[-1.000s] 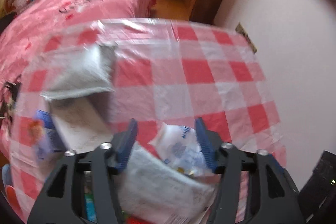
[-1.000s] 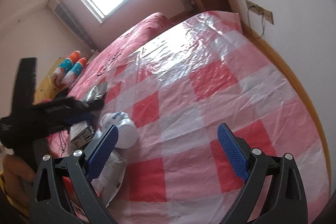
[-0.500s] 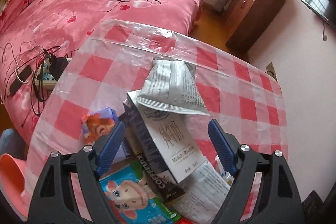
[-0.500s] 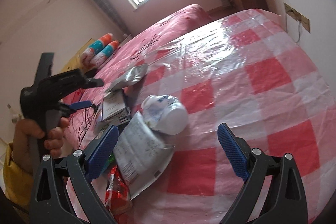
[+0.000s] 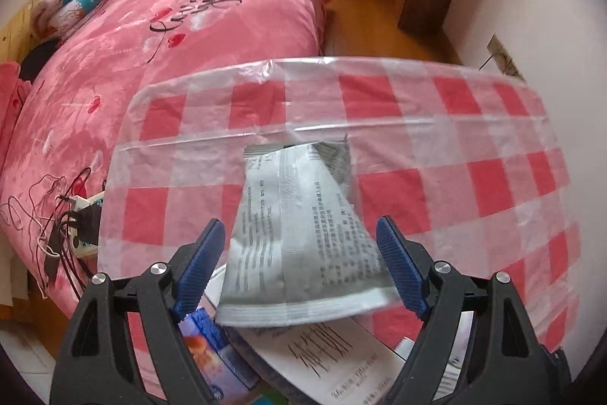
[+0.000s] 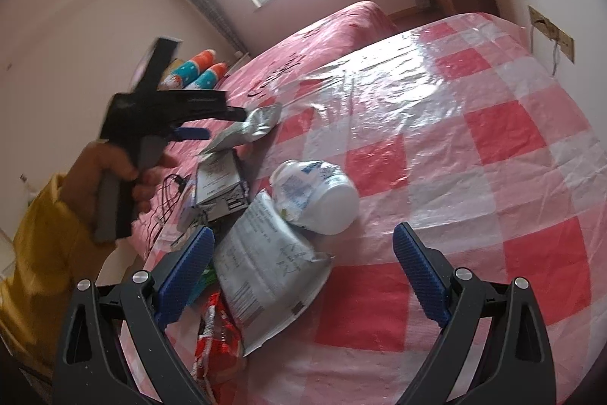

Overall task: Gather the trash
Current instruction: 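Grasp the grey printed paper packet with the left tool, then grasp the red chip bag with the right tool while the left tool holds the grey packet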

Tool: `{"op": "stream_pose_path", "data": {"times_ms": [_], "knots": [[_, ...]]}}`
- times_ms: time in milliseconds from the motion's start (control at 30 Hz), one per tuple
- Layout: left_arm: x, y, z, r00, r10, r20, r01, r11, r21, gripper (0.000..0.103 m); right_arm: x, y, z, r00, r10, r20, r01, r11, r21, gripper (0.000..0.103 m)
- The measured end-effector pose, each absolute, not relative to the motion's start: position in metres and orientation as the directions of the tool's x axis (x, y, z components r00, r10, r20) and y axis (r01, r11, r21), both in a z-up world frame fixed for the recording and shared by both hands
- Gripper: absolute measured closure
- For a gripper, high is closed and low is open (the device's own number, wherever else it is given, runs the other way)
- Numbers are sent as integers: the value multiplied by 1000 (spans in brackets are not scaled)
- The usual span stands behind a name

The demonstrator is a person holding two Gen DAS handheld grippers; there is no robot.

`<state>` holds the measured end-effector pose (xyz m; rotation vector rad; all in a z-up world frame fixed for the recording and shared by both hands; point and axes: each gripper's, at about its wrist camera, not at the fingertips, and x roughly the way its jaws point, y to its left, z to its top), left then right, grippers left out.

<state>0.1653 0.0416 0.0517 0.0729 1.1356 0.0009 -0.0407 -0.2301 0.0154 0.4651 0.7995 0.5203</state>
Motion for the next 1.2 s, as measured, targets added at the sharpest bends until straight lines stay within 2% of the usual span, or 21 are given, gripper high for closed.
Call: {"op": "stream_pose_path", "data": {"times_ms": [200, 400, 500, 700, 1000, 1067, 1200], "knots": [[165, 43, 39, 436, 43, -899, 14, 998, 54, 26, -47, -210, 21, 530, 662, -530, -362, 742, 564, 9], [155, 34, 47, 497, 37, -867, 39, 997, 64, 54, -63, -176, 24, 465, 684, -563, -478, 729, 490, 9], [149, 32, 50, 512, 29, -859, 40, 998, 58, 61, -69, -173, 24, 455, 688, -565, -497, 723, 481, 9], [132, 43, 55, 542, -37, -839, 28, 999, -26, 65, -74, -172, 17, 439, 670, -598, -477, 738, 477, 20], [92, 62, 76, 583, -160, -797, 60, 986, -155, 66, -91, -172, 11, 429, 636, -641, -437, 767, 469, 22], [79, 68, 80, 592, -183, -785, 64, 981, -181, 66, -96, -175, 9, 434, 629, -645, -415, 775, 477, 32], [57, 77, 85, 606, -218, -765, 77, 973, -217, 67, -98, -177, 5, 432, 619, -656, -375, 785, 494, 40]]}}
